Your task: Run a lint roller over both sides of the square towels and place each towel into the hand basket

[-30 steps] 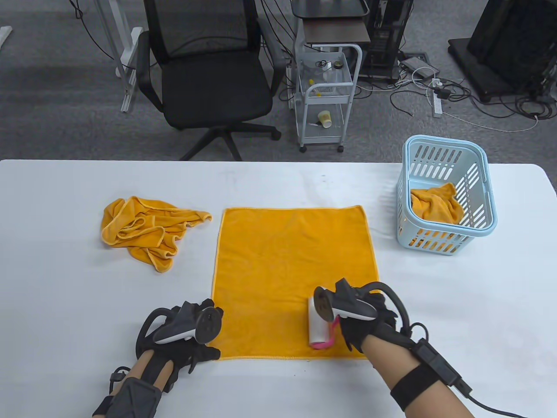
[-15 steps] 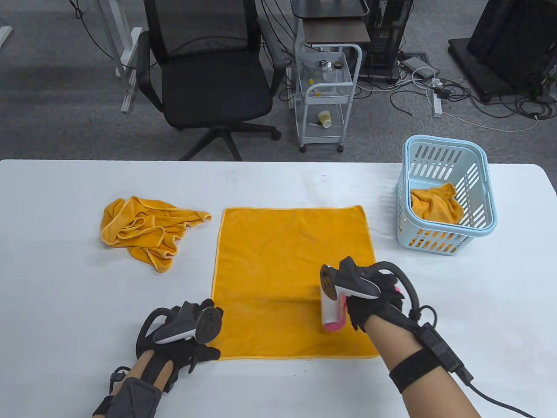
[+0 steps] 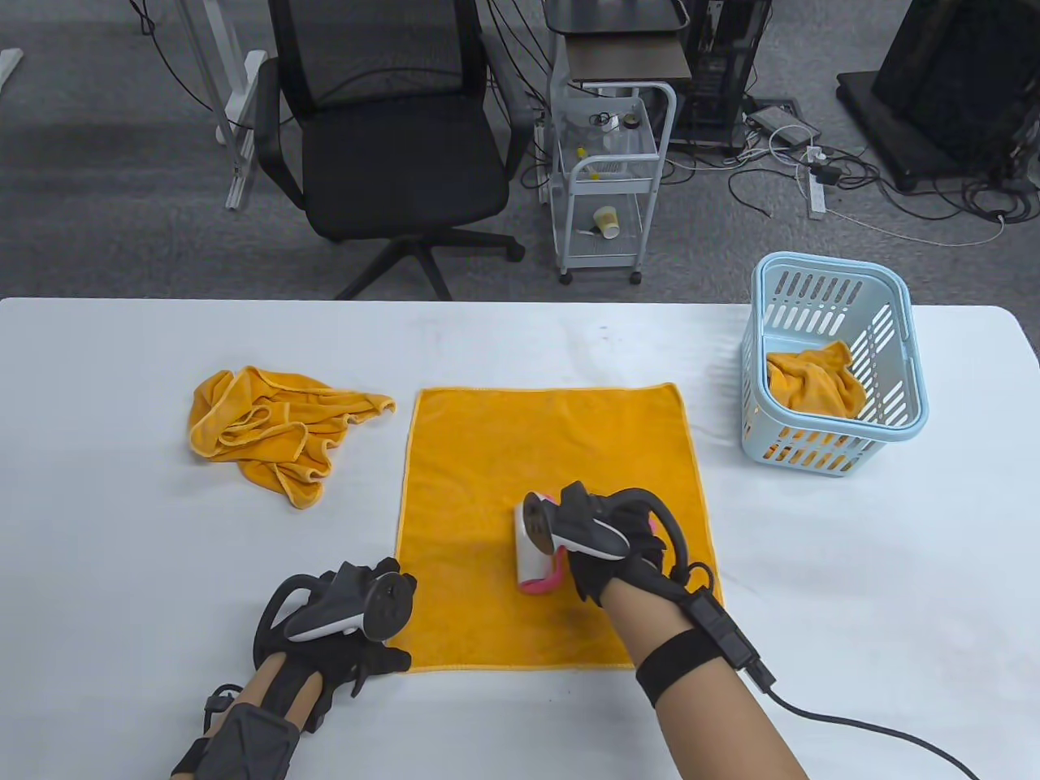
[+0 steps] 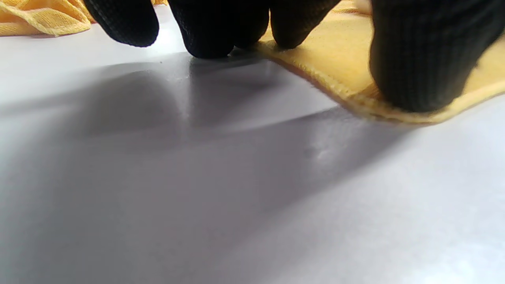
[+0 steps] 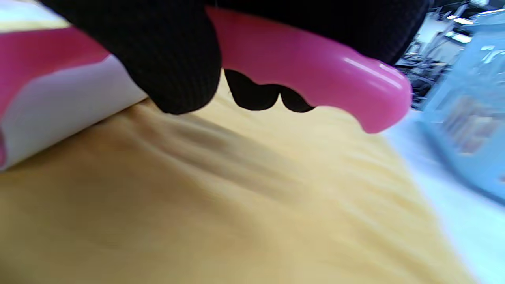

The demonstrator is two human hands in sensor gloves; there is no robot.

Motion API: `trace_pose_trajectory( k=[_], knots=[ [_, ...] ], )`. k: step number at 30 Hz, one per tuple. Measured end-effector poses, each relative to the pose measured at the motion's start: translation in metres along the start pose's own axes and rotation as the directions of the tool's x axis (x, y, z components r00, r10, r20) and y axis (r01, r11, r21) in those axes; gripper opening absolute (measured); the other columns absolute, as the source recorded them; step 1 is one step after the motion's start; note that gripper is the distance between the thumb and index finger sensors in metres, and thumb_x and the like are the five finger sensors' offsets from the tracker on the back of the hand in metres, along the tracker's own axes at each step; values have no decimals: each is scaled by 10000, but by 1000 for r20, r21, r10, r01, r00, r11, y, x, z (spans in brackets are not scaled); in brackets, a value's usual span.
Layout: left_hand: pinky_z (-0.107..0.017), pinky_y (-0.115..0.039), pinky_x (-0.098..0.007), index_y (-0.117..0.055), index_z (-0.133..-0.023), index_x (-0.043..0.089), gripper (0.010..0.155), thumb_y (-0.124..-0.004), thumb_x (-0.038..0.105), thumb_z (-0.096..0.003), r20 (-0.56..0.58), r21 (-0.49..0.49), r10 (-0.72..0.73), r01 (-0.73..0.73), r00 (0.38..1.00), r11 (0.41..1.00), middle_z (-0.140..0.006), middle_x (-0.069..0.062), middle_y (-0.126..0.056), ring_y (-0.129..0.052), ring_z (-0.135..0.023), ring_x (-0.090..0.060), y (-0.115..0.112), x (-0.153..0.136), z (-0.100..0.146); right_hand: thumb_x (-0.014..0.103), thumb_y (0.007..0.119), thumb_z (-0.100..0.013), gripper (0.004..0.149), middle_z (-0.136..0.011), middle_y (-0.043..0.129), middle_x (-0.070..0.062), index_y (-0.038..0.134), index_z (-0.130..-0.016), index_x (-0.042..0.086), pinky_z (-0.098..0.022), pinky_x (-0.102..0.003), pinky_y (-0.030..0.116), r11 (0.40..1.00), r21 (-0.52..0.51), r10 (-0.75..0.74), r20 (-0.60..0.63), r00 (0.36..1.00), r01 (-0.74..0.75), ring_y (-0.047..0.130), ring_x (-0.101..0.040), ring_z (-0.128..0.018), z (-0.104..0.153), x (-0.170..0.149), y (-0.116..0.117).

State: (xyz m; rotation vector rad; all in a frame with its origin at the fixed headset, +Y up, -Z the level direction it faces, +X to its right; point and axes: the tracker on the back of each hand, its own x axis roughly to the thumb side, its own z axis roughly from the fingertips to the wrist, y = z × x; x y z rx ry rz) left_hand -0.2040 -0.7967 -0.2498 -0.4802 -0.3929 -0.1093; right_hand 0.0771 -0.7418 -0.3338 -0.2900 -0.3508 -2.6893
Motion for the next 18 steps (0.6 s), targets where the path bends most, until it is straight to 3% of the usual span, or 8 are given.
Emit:
trace_pose_trajectory(
  k=[5, 10, 12, 14, 18],
  knots=[
    [-749, -505, -701, -474, -1080, 300, 890, -845, 647, -349, 0, 0, 0, 0, 1000, 1000, -1221, -60, -386, -560, -1089, -380, 0, 0, 0, 266, 937, -480, 585, -940, 840, -124, 719, -1023, 255, -606, -666, 688, 985, 144, 117, -181, 977, -91, 836, -435, -861, 8, -73, 23],
    [-750, -504, -701, -476, -1080, 301, 888, -846, 646, -349, 1, -2, -6, 6, 1000, 1000, -1223, -58, -386, -562, -1089, -379, 0, 0, 0, 253, 945, -475, 560, -947, 831, -117, 760, -1004, 250, -619, -670, 670, 977, 201, 123, -273, 954, -68, 810, -432, -883, 13, -112, 38],
    [-750, -504, -701, -476, -1080, 302, 889, -846, 647, -349, 1, -2, -5, 5, 1000, 1000, -1222, -58, -386, -562, -1089, -379, 0, 0, 0, 260, 933, -484, 567, -963, 815, -118, 743, -1018, 258, -622, -674, 664, 981, 189, 102, -266, 959, -52, 797, -436, -894, 11, -112, 30],
    [-750, -504, -701, -475, -1080, 302, 890, -845, 647, -348, 0, -2, -5, 5, 1000, 1000, -1223, -58, -386, -562, -1089, -380, 0, 0, 0, 255, 930, -485, 579, -978, 799, -126, 725, -1025, 289, -625, -681, 655, 997, 83, 13, -248, 969, 8, 790, -444, -898, 7, -101, 16],
    [-749, -505, -701, -477, -1080, 302, 888, -847, 646, -349, 1, -2, -3, 3, 1000, 1000, -1222, -58, -386, -561, -1084, -393, 0, 0, 0, 286, 918, -485, 606, -967, 811, -122, 681, -1042, 290, -609, -655, 696, 985, -102, -151, -110, 983, 140, 828, -429, -874, -12, -48, -12]
  ],
)
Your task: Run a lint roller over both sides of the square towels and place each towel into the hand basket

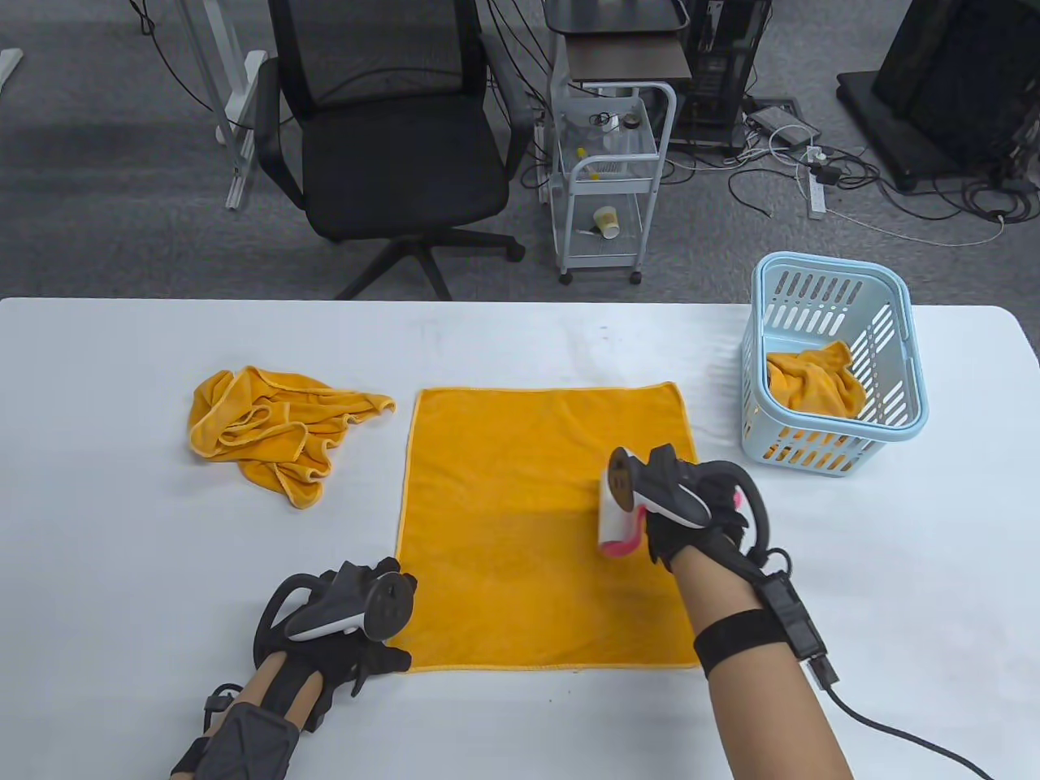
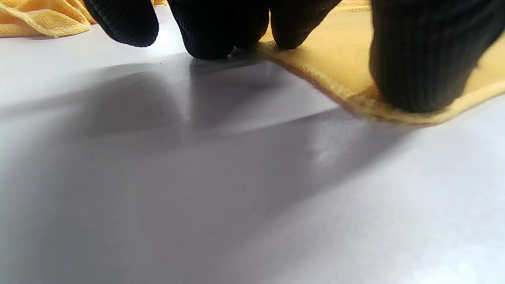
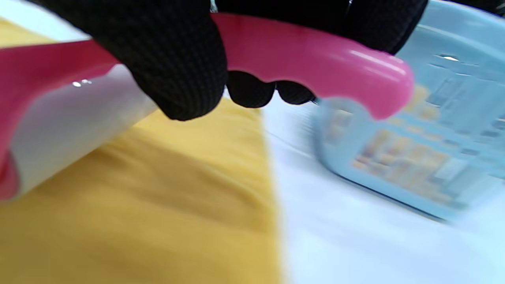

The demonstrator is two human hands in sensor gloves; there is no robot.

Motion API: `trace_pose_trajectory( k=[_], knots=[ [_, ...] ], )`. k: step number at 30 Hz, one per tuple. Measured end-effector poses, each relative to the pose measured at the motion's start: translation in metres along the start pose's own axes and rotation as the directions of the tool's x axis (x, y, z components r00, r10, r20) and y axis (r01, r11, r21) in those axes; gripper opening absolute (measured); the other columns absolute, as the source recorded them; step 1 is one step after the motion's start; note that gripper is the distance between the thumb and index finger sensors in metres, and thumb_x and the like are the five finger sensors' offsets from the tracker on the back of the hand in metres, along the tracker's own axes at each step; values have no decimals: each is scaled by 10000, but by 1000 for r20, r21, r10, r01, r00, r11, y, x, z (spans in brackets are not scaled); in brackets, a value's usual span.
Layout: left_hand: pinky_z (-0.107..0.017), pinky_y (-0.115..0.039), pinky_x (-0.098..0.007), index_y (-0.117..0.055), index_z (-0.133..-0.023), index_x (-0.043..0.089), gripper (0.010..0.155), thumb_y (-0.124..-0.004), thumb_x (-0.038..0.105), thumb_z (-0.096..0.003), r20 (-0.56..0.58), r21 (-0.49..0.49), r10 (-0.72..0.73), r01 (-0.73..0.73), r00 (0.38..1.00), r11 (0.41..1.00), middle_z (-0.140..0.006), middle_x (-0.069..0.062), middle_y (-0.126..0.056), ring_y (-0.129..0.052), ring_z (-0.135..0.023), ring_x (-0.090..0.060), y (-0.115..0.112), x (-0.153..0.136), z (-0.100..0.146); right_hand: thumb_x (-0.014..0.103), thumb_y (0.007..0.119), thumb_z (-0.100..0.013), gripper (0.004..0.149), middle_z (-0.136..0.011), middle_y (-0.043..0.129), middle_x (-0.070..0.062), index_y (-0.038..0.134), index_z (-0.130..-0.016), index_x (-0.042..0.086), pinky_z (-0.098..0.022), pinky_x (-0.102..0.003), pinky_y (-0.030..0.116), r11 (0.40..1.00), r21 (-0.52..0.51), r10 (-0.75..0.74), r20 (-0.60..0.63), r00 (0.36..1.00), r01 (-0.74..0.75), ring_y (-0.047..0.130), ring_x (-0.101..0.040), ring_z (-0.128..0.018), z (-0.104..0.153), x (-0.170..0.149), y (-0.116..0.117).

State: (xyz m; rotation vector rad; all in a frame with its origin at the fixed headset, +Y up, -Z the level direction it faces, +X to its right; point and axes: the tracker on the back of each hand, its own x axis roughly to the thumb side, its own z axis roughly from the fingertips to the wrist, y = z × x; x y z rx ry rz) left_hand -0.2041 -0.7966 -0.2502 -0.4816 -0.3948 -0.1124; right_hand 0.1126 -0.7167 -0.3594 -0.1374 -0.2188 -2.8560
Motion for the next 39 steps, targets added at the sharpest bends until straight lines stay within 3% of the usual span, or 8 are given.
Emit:
trace_pose_trajectory(
  k=[6, 10, 13, 22, 28, 31, 34, 39],
  knots=[
    [-749, -503, -702, -476, -1080, 302, 888, -847, 645, -350, 0, 1, 4, -4, 1000, 1000, -1223, -58, -384, -557, -1089, -380, 0, 0, 0, 323, 899, -485, 627, -958, 820, -115, 651, -1055, 245, -600, -597, 742, 995, -91, -39, 135, 990, 51, 871, -401, -847, -21, 81, -4],
    [-749, -503, -702, -478, -1080, 300, 887, -849, 643, -351, 4, 0, 5, -5, 1000, 1000, -1222, -60, -386, -559, -1085, -393, 0, 0, 0, 331, 893, -485, 620, -951, 825, -103, 652, -1052, 261, -600, -591, 742, 994, -107, 28, 136, 990, -14, 875, -393, -836, -30, 95, 6],
    [-747, -505, -704, -482, -1081, 302, 889, -857, 641, -350, 3, -3, 11, -11, 1000, 1000, -1223, -58, -386, -557, -1091, -379, 0, -1, 0, 291, 899, -488, 602, -943, 828, -110, 665, -1043, 269, -604, -625, 714, 998, -55, 19, 92, 996, -14, 861, -412, -835, -34, 74, 14],
    [-748, -502, -706, -488, -1080, 305, 895, -871, 640, -344, -3, -7, 18, -18, 1000, 1000, -1225, -54, -386, -560, -1090, -377, 1, -2, -1, 226, 930, -479, 573, -935, 841, -91, 730, -1013, 276, -622, -654, 679, 950, 70, 313, -165, 935, -305, 829, -417, -865, -22, -34, 32],
    [-749, -499, -707, -487, -1080, 305, 895, -871, 640, -344, -1, -6, 19, -19, 1000, 1000, -1225, -55, -387, -558, -1091, -378, 1, -2, -1, 226, 930, -478, 555, -951, 825, -88, 759, -1004, 273, -626, -659, 672, 926, 73, 377, -178, 909, -370, 808, -415, -885, -15, -43, 29],
    [-749, -498, -708, -488, -1080, 305, 896, -872, 640, -343, 1, -6, 19, -19, 1000, 1000, -1225, -56, -388, -560, -1086, -390, 1, -2, -1, 248, 927, -475, 574, -948, 826, -89, 736, -1016, 257, -611, -643, 705, 969, -38, 239, -77, 968, -243, 831, -410, -871, -10, -8, 13],
    [-749, -498, -707, -487, -1080, 305, 895, -870, 642, -344, 1, -5, 21, -21, 1000, 1000, -1225, -54, -385, -556, -1092, -375, 1, -2, -1, 282, 930, -472, 598, -935, 840, -95, 715, -1028, 236, -592, -614, 741, 996, -61, 64, 79, 995, -59, 870, -400, -839, -2, 41, 3],
    [-749, -498, -707, -487, -1079, 306, 894, -869, 642, -344, 0, -5, 22, -22, 1000, 1000, -1224, -53, -385, -555, -1091, -374, 1, -2, 0, 308, 926, -472, 593, -919, 857, -85, 724, -1022, 220, -576, -593, 766, 997, -64, 50, 202, 978, -38, 899, -382, -813, 6, 94, 3]
  ],
)
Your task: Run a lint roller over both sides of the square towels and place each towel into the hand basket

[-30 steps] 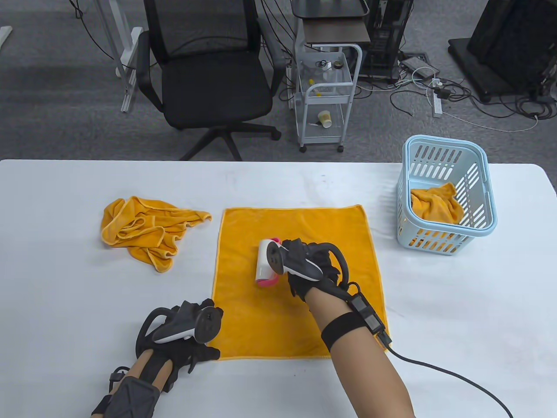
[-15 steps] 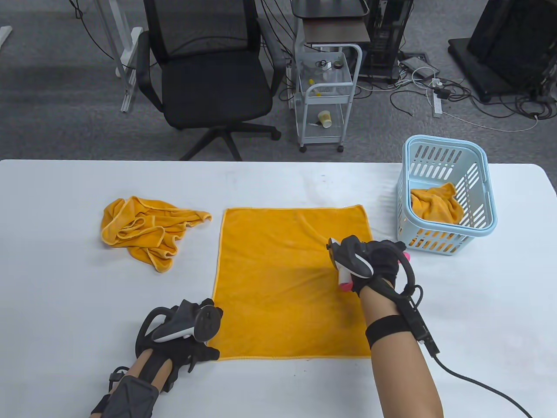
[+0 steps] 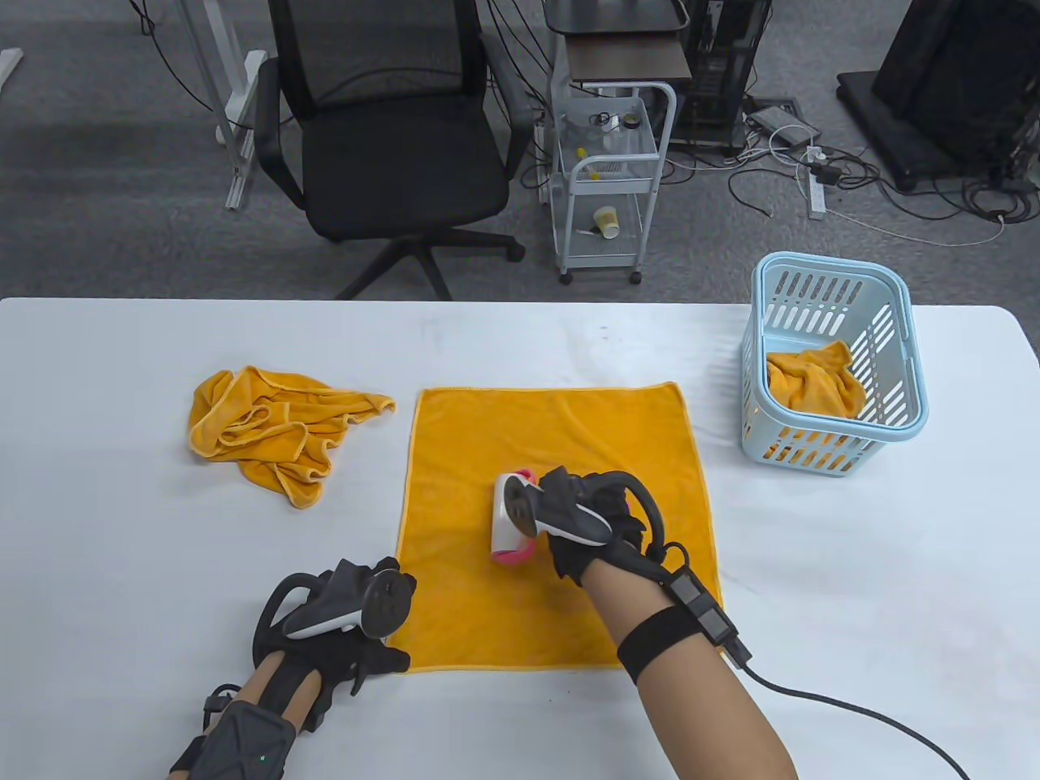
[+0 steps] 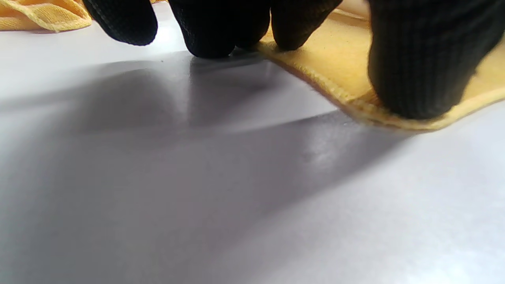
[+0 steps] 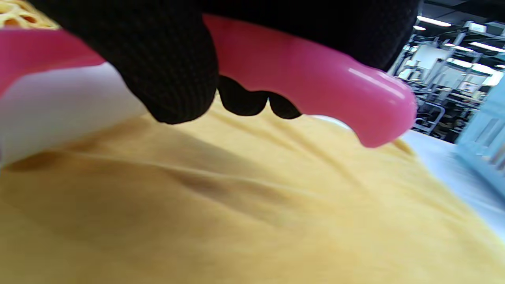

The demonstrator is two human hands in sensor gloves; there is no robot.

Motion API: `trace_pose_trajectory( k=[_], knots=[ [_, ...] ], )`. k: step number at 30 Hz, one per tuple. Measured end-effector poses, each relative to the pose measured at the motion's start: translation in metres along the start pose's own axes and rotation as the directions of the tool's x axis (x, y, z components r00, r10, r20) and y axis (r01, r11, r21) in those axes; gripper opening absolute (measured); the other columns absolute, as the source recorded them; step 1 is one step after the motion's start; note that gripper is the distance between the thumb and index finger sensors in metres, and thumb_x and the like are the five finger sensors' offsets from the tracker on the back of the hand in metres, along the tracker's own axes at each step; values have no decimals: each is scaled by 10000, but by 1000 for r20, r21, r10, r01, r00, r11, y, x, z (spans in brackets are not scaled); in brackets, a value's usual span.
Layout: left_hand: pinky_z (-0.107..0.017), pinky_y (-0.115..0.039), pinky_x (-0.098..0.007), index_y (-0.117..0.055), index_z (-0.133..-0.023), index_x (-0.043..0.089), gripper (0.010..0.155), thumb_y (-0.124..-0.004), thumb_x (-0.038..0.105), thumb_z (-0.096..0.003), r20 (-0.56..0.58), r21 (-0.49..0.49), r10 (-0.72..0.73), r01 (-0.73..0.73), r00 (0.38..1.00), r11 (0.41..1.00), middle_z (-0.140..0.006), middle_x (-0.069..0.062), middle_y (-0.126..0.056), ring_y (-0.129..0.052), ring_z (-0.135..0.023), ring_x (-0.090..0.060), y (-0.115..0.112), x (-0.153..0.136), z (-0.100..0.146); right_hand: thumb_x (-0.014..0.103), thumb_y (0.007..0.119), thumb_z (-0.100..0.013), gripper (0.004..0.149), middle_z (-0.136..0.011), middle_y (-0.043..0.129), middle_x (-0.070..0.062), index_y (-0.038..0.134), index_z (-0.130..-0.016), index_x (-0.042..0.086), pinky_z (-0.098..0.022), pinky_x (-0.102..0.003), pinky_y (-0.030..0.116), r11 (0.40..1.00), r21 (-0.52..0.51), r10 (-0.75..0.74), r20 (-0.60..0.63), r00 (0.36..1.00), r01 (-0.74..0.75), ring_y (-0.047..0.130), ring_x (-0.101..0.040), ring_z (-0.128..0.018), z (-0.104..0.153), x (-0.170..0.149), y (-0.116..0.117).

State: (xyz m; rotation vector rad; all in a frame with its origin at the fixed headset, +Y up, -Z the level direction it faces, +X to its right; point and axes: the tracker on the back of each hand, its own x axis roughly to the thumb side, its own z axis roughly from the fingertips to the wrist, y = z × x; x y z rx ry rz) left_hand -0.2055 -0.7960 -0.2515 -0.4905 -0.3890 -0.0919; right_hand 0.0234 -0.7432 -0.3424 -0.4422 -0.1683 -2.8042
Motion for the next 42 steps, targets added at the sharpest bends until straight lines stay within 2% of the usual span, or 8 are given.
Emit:
trace_pose_trajectory(
  k=[4, 13, 17, 21, 26, 31, 36, 42],
  knots=[
    [-749, -499, -706, -486, -1079, 307, 894, -868, 642, -344, -1, 0, 0, 0, 1000, 1000, -1225, -52, -382, -554, -1092, -374, 0, 0, 0, 285, 924, -475, 581, -910, 863, -96, 726, -1019, 225, -577, -613, 753, 999, 17, 32, -35, 999, -31, 891, -397, -811, 1, -12, 7],
    [-749, -498, -707, -487, -1080, 304, 896, -869, 641, -344, 0, 1, -2, 2, 1000, 1000, -1224, -55, -388, -556, -1086, -390, 0, 0, 0, 231, 954, -462, 553, -902, 873, -94, 779, -987, 226, -599, -641, 715, 951, 207, 280, -257, 925, -230, 864, -409, -837, 30, -126, 32],
    [-748, -499, -707, -488, -1080, 304, 894, -869, 641, -344, 1, 1, -4, 4, 1000, 1000, -1225, -57, -387, -558, -1086, -390, 0, 0, 0, 226, 959, -458, 544, -907, 867, -92, 796, -977, 229, -605, -644, 708, 927, 262, 345, -313, 885, -268, 853, -406, -848, 40, -150, 39],
    [-749, -499, -707, -489, -1080, 304, 893, -870, 641, -345, 1, 1, -3, 3, 1000, 1000, -1225, -56, -386, -557, -1091, -378, 0, 0, 0, 248, 946, -466, 538, -922, 853, -89, 795, -983, 239, -605, -635, 713, 947, 198, 303, -281, 911, -254, 847, -403, -855, 40, -135, 24],
    [-748, -498, -707, -488, -1079, 306, 894, -870, 641, -344, 1, 0, -1, 1, 1000, 1000, -1225, -54, -385, -556, -1086, -389, 0, 0, 0, 288, 930, -471, 567, -914, 858, -93, 755, -1008, 235, -582, -604, 748, 999, 34, 4, -95, 995, -1, 882, -399, -823, 34, -57, -1],
    [-749, -498, -707, -486, -1079, 308, 893, -868, 642, -344, 0, 1, 0, 0, 1000, 1000, -1225, -51, -382, -552, -1092, -373, 0, 0, 0, 324, 928, -469, 594, -901, 872, -89, 733, -1020, 221, -562, -578, 777, 999, 19, -35, 53, 998, 34, 918, -380, -790, 31, 4, -3],
    [-748, -498, -707, -487, -1079, 306, 894, -869, 641, -343, -1, 1, 2, -2, 1000, 1000, -1224, -54, -385, -554, -1092, -373, 0, 0, 0, 308, 928, -472, 585, -896, 873, -91, 731, -1017, 230, -568, -595, 762, 999, 38, 1, 14, 1000, -1, 907, -389, -791, 35, -13, 10],
    [-748, -500, -706, -487, -1079, 306, 894, -868, 642, -343, -1, 2, 0, 0, 1000, 1000, -1224, -53, -384, -556, -1091, -376, 0, 0, 1, 250, 948, -466, 561, -897, 873, -101, 766, -996, 223, -591, -630, 724, 976, 167, 170, -166, 971, -142, 874, -411, -822, 57, -97, 30]
  ],
)
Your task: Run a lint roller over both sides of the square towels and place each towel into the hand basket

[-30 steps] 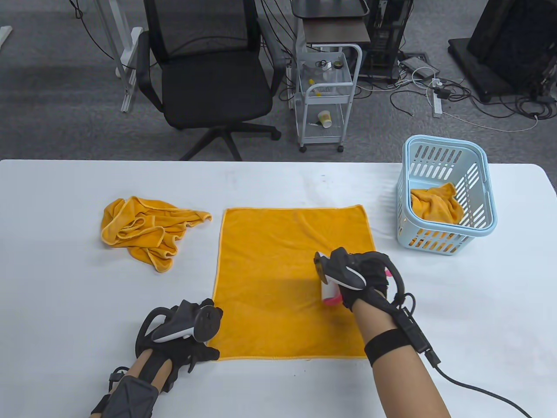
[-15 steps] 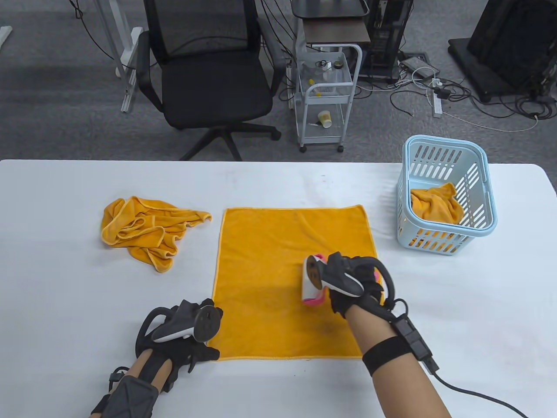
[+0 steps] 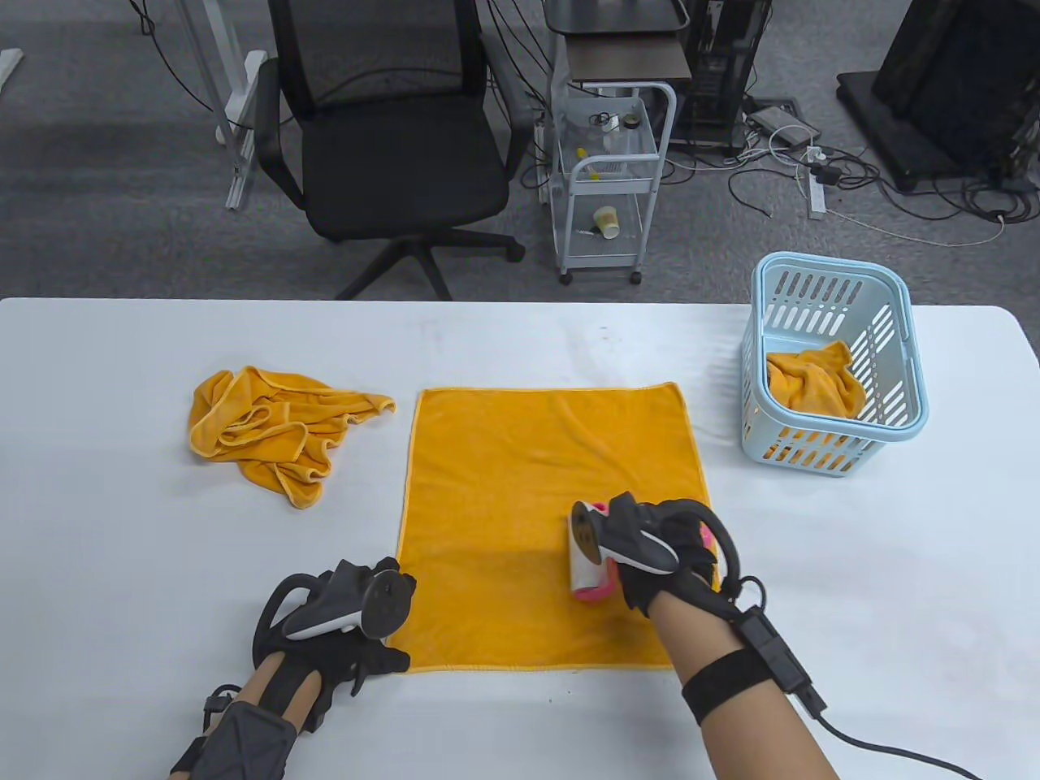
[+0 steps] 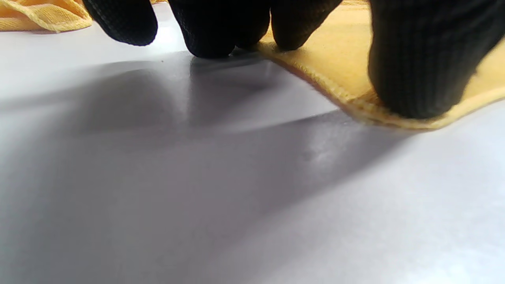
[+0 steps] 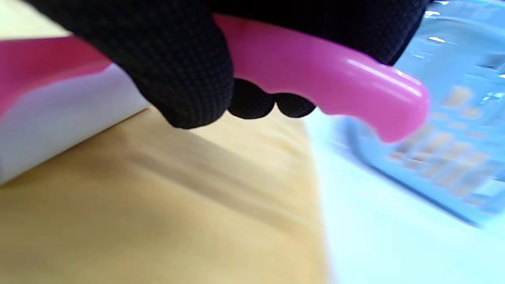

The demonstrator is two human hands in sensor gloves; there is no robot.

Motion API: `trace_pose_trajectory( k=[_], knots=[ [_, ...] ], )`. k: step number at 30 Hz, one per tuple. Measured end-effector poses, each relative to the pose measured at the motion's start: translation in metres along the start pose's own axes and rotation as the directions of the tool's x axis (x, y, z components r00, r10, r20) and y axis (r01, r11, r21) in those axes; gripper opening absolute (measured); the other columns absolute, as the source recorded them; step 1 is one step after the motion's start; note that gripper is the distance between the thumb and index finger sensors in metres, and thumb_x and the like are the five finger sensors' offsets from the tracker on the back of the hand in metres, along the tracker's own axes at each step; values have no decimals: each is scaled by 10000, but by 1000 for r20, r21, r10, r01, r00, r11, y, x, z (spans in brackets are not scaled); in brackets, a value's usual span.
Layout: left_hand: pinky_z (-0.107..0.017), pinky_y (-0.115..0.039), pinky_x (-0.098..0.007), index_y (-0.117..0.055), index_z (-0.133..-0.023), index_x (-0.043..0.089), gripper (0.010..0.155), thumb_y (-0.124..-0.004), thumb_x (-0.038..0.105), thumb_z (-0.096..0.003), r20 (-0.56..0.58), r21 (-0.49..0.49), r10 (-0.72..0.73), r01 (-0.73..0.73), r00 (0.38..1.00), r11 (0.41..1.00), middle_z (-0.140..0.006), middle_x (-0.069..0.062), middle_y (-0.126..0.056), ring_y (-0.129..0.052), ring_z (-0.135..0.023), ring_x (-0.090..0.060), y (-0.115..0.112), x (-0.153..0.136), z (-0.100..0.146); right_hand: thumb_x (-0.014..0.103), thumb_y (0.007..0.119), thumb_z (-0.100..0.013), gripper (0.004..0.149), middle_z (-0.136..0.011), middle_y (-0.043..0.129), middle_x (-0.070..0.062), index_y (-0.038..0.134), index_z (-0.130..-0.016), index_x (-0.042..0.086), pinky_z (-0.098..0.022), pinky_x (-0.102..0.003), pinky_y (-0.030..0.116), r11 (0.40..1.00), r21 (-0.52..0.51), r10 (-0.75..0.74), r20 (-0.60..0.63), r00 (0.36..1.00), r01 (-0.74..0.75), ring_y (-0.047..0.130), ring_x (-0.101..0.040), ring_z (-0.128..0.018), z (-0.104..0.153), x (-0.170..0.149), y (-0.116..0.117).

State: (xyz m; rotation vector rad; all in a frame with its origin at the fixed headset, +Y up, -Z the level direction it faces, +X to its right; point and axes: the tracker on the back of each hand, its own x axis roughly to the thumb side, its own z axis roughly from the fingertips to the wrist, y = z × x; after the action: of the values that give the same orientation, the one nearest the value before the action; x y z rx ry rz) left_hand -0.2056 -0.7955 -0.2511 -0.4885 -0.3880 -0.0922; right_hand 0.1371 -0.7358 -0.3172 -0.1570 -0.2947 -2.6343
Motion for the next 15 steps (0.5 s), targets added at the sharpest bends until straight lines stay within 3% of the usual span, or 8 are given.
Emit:
trace_pose_trajectory(
  k=[4, 8, 11, 15],
  knots=[
    [-748, -500, -707, -488, -1079, 305, 893, -868, 641, -345, 1, 0, -3, 3, 1000, 1000, -1224, -55, -385, -556, -1092, -377, 0, 0, 0, 239, 952, -461, 548, -899, 869, -95, 787, -983, 229, -600, -631, 714, 990, 58, 136, -118, 984, -130, 860, -405, -838, 6, -45, 23],
    [-748, -500, -706, -489, -1079, 305, 892, -868, 641, -344, 2, 0, -3, 3, 1000, 1000, -1224, -56, -387, -556, -1091, -378, 0, 0, 0, 252, 950, -463, 543, -916, 853, -92, 793, -984, 249, -605, -629, 708, 993, 43, 111, -134, 985, -106, 848, -404, -848, 13, -55, 25],
    [-747, -499, -707, -487, -1079, 306, 892, -867, 642, -345, 2, 0, 0, 0, 1000, 1000, -1224, -54, -386, -554, -1091, -376, 0, 0, 0, 268, 941, -467, 564, -917, 851, -97, 766, -1002, 237, -592, -617, 729, 997, -60, -47, -35, 998, 44, 864, -406, -836, 25, -30, 8],
    [-748, -498, -706, -486, -1078, 308, 892, -866, 643, -344, 1, 0, 0, 0, 1000, 1000, -1224, -53, -381, -552, -1092, -374, 0, 0, 0, 314, 938, -465, 600, -906, 865, -95, 732, -1021, 217, -563, -584, 773, 973, -98, -191, 165, 967, 209, 910, -387, -797, 36, 20, -7]
  ],
)
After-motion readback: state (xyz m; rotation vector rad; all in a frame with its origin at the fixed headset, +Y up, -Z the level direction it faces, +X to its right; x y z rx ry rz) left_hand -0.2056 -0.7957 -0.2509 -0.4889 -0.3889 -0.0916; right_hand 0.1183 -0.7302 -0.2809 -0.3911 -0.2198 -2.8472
